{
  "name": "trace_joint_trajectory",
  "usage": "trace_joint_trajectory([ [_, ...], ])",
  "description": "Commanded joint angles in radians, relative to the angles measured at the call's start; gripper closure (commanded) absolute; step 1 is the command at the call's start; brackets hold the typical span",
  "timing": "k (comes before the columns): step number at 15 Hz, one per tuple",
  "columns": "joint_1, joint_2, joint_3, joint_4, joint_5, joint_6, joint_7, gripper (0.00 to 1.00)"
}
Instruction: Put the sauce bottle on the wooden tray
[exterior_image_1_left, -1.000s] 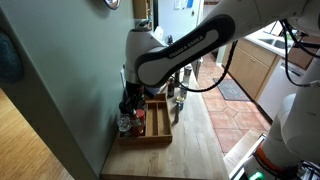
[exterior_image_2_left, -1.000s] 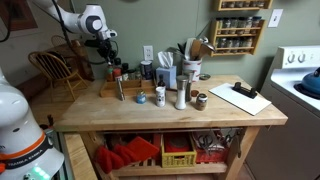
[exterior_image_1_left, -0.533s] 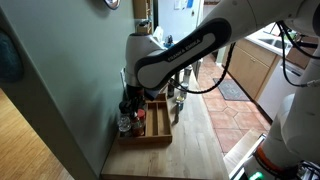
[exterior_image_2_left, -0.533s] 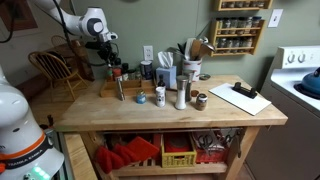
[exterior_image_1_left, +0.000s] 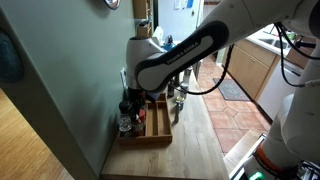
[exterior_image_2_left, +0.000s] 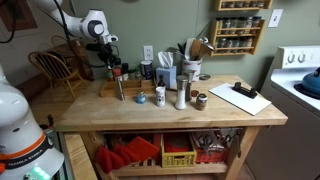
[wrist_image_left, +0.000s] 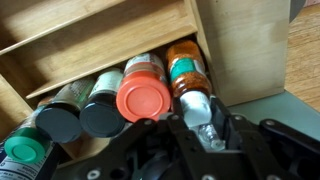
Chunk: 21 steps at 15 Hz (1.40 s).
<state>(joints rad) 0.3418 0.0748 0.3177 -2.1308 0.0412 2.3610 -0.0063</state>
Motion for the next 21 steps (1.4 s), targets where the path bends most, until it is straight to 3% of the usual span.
trace_joint_trajectory([
  [1, -0.007, -0.019, 0.006, -0.011, 0.016, -0.028, -0.035, 0.34],
  [6, -0.015, -0.074, 0.009, -0.004, 0.122, -0.144, -0.127, 0.01],
  [11, -0.022, -0.185, -0.016, -0.005, 0.222, -0.357, -0.064, 0.0],
  [13, -0.036, -0.253, -0.028, -0.02, 0.211, -0.414, 0.004, 0.0],
  [16, -0.073, -0.372, -0.049, -0.063, 0.154, -0.436, 0.139, 0.0],
  [19, -0.112, -0.481, -0.08, -0.118, 0.13, -0.379, 0.15, 0.0],
  [20, -0.094, -0.379, -0.065, -0.031, 0.15, -0.422, 0.129, 0.0],
  [21, -0.102, -0.402, -0.071, -0.037, 0.149, -0.423, 0.126, 0.0],
])
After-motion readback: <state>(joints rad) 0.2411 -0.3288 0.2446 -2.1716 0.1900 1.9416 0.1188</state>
